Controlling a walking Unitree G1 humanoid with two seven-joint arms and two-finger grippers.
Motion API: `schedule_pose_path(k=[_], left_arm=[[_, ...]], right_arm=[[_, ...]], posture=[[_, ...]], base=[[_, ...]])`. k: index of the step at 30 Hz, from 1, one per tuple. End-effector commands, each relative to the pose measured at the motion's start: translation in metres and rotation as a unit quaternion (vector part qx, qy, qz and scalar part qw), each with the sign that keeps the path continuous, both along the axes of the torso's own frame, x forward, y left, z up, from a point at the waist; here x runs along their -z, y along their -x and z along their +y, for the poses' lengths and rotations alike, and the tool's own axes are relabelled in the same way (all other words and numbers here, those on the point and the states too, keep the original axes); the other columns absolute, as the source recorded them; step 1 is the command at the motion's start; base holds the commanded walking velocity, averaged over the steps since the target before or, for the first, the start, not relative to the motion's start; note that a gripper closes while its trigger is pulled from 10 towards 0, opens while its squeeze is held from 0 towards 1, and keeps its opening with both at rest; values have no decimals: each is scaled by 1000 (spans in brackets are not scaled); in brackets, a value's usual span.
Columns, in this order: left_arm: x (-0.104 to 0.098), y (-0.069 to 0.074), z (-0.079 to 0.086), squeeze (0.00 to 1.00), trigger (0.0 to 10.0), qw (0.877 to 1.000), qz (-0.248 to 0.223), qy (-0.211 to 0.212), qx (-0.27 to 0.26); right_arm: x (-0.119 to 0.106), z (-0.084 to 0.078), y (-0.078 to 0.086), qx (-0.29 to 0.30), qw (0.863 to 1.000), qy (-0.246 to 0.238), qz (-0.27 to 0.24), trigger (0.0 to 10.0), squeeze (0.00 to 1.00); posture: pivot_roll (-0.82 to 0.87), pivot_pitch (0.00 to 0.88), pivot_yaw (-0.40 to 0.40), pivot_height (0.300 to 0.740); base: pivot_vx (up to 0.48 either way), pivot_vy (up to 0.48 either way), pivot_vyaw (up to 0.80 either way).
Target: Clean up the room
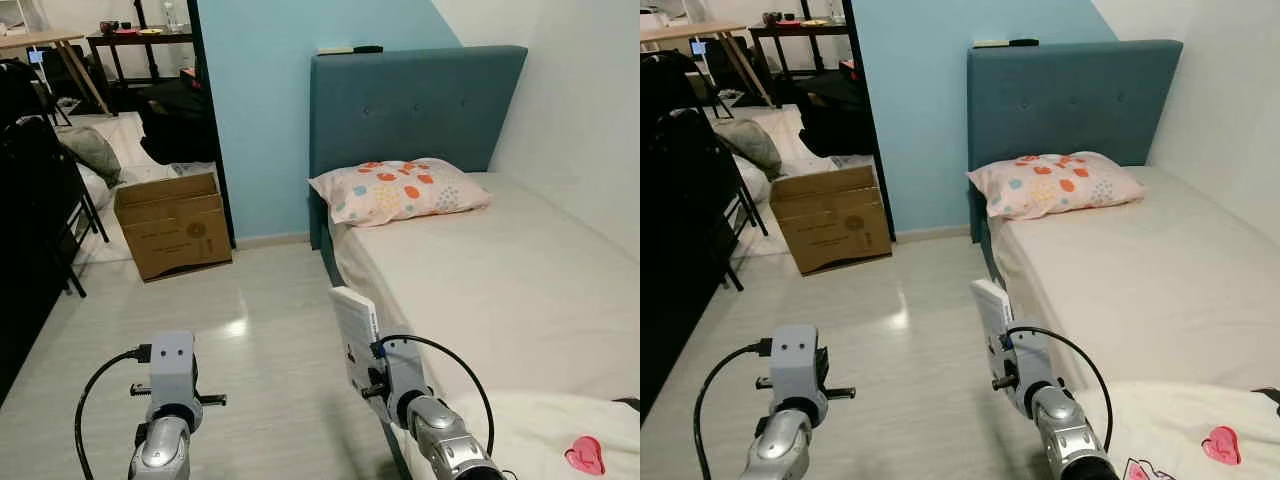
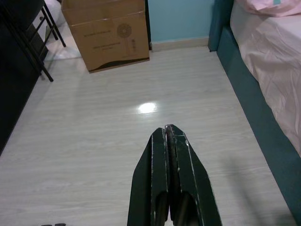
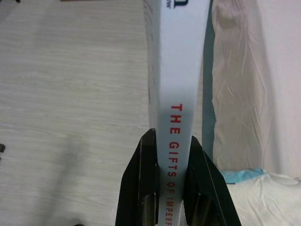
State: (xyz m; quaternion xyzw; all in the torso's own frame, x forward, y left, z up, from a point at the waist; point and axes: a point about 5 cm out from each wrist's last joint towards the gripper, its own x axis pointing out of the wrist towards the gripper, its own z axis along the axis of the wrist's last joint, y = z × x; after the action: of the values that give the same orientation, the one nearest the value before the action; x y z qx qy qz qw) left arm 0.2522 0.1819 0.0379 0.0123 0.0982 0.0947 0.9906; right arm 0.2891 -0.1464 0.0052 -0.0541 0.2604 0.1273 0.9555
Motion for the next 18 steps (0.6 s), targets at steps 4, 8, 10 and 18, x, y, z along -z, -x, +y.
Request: schedule_pose_path(k=[4, 8, 10, 18], left_arm=[[-4, 0, 0, 0, 10000, 1000, -10, 4, 3], [-4, 0, 0, 0, 10000, 1000, -11, 4, 5], [-5, 0, 0, 0, 10000, 1000, -11, 4, 5], [-5, 1, 2, 0, 10000, 1000, -12, 0, 6]], right_arm=[[-6, 3, -6, -1, 1000, -2, -22, 10000, 0], [-5, 3, -6, 0, 1000, -1, -21, 10000, 0], [-5, 3, -6, 1, 1000, -1, -21, 10000, 0], [-4, 5, -6, 3, 1000, -1, -21, 10000, 0]], posture=[[-50, 0, -9, 740], [-49, 0, -8, 740], [-49, 0, -8, 740], [-43, 0, -9, 740]], base=[[332, 0, 0], [352, 0, 0], [351, 0, 0], [348, 0, 0]])
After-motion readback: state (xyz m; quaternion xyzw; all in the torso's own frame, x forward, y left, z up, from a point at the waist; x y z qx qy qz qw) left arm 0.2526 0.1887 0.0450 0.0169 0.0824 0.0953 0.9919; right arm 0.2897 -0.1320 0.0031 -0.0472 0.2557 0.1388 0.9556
